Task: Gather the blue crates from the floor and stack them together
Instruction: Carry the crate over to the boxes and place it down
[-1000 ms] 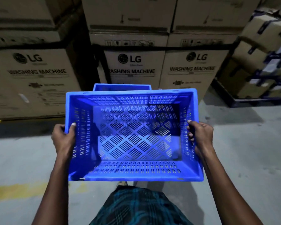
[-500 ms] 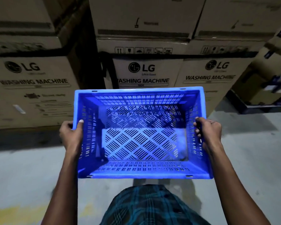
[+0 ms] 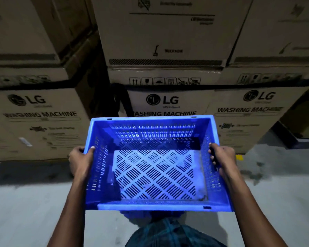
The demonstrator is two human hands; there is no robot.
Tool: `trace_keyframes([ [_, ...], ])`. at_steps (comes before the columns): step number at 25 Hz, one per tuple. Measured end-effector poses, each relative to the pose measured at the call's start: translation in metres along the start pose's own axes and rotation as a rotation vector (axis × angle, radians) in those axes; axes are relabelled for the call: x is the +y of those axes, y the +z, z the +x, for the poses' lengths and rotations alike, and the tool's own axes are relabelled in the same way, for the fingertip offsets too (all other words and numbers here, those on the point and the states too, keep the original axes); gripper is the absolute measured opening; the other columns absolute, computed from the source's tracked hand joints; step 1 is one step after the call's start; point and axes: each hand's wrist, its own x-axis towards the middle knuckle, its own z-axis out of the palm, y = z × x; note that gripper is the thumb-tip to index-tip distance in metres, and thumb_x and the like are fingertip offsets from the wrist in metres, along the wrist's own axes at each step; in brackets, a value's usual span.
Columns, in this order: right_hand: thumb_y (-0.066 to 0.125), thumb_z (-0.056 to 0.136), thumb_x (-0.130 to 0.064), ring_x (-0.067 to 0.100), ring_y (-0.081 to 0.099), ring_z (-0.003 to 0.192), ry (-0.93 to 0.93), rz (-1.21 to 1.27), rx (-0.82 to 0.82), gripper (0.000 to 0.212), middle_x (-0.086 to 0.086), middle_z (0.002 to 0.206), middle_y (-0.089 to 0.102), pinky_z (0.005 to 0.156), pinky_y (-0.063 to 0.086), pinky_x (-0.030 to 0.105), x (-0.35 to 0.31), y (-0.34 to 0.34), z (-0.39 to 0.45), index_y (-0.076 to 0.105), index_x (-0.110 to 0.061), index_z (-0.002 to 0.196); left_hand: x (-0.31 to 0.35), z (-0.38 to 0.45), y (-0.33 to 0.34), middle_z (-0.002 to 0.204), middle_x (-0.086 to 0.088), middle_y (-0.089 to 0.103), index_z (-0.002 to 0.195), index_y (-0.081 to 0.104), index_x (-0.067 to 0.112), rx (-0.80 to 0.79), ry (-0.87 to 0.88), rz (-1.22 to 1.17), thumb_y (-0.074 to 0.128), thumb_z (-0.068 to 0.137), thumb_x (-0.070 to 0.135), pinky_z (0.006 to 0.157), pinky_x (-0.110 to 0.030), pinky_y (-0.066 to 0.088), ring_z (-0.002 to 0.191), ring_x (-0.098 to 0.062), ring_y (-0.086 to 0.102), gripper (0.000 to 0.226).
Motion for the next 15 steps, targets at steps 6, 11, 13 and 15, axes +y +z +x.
trace_keyframes([
  [6,0.062,0.088,-0.026,0.016,0.034,0.033,0.048,-0.054,-0.053,0.032,0.004,0.042,0.047,0.040,0.025,0.018,-0.015,0.021,0.076,0.061,-0.008,0.062,0.030,0.026,0.051,0.089,-0.023,0.073,0.097,0.071,0.003,-0.061,0.000,0.079,0.070,0.085,0.035,0.071,-0.038,0.052,0.080,-0.036,0.069,0.034],
  [11,0.061,0.090,-0.027,0.019,0.036,0.039,0.160,-0.089,-0.025,0.031,0.009,0.050,0.052,0.045,0.026,0.023,-0.001,0.034,0.110,0.062,-0.005,0.067,0.048,0.051,0.086,0.093,-0.026,0.072,0.097,0.072,-0.001,-0.126,-0.009,0.190,0.070,0.087,0.032,0.072,-0.038,0.050,0.085,-0.040,0.068,0.034],
  [13,0.061,0.090,-0.027,0.017,0.034,0.035,0.181,-0.119,-0.009,0.033,0.008,0.046,0.050,0.044,0.025,0.021,0.003,0.035,0.114,0.060,-0.006,0.065,0.049,0.055,0.093,0.093,-0.027,0.072,0.098,0.072,-0.001,-0.144,-0.001,0.203,0.069,0.089,0.029,0.071,-0.036,0.047,0.086,-0.041,0.068,0.032],
  [15,0.061,0.089,-0.028,0.017,0.032,0.032,0.177,-0.133,0.008,0.035,0.008,0.044,0.048,0.043,0.025,0.020,0.000,0.037,0.120,0.059,-0.006,0.062,0.051,0.059,0.099,0.093,-0.024,0.073,0.098,0.072,0.002,-0.147,-0.002,0.189,0.068,0.089,0.030,0.072,-0.036,0.050,0.084,-0.039,0.069,0.030],
])
